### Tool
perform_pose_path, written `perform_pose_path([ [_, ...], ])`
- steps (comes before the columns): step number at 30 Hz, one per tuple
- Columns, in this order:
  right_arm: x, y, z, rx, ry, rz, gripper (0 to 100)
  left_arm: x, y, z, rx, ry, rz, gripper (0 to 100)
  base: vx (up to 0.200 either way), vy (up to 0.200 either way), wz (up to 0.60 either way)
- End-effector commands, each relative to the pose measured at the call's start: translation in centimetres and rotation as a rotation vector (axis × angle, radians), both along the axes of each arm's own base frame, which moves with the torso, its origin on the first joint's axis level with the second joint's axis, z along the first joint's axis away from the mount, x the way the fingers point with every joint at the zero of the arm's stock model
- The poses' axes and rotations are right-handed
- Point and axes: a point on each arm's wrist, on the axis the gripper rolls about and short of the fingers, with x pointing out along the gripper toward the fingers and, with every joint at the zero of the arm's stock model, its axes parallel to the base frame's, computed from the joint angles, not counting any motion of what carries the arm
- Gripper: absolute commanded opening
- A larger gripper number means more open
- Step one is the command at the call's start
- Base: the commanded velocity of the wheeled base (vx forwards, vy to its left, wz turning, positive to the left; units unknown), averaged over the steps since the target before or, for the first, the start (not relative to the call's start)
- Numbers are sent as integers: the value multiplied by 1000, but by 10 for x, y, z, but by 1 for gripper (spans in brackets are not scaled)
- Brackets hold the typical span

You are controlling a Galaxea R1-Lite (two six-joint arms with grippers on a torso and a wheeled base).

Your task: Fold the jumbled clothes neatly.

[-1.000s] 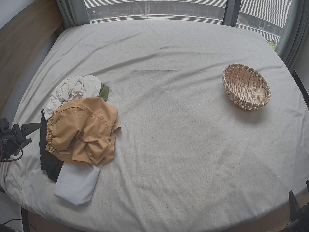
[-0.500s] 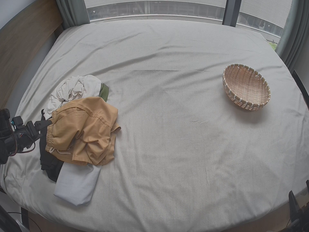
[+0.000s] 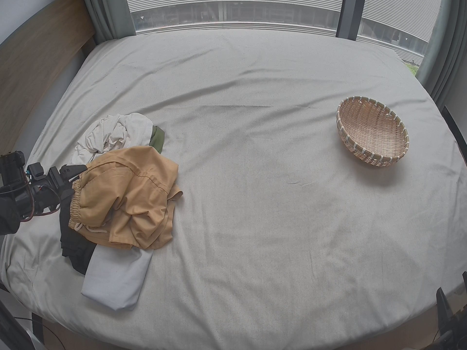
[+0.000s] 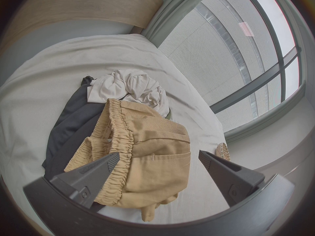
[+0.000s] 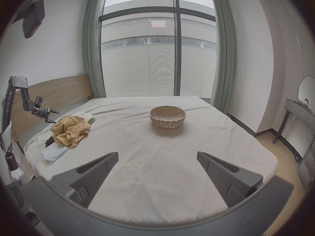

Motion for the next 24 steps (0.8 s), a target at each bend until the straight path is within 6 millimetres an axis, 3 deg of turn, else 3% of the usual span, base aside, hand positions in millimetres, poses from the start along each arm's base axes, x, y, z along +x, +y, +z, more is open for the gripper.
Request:
perform_pose_path([
  [1, 0, 0, -5, 0, 0, 0, 100, 6, 6, -1, 8, -16, 13, 100, 0, 0, 0],
  [8, 0, 0, -5, 0, -1, 0, 100, 5, 20, 2, 29, -29, 45, 100, 0, 0, 0],
  [13, 0, 0, -5, 0, 0, 0, 100, 10, 21, -32, 100, 37, 20, 100, 0, 0, 0],
  [16, 0, 0, -5, 0, 2, 0, 100, 13, 21, -37, 101, 50, 20, 100, 0, 0, 0],
  [22, 0, 0, -5, 0, 2, 0, 100, 22, 5, -36, 65, 48, -19, 100, 0, 0, 0],
  [24, 0, 0, -5, 2, 0, -2, 100, 25, -10, -35, 41, 56, -52, 100, 0, 0, 0],
])
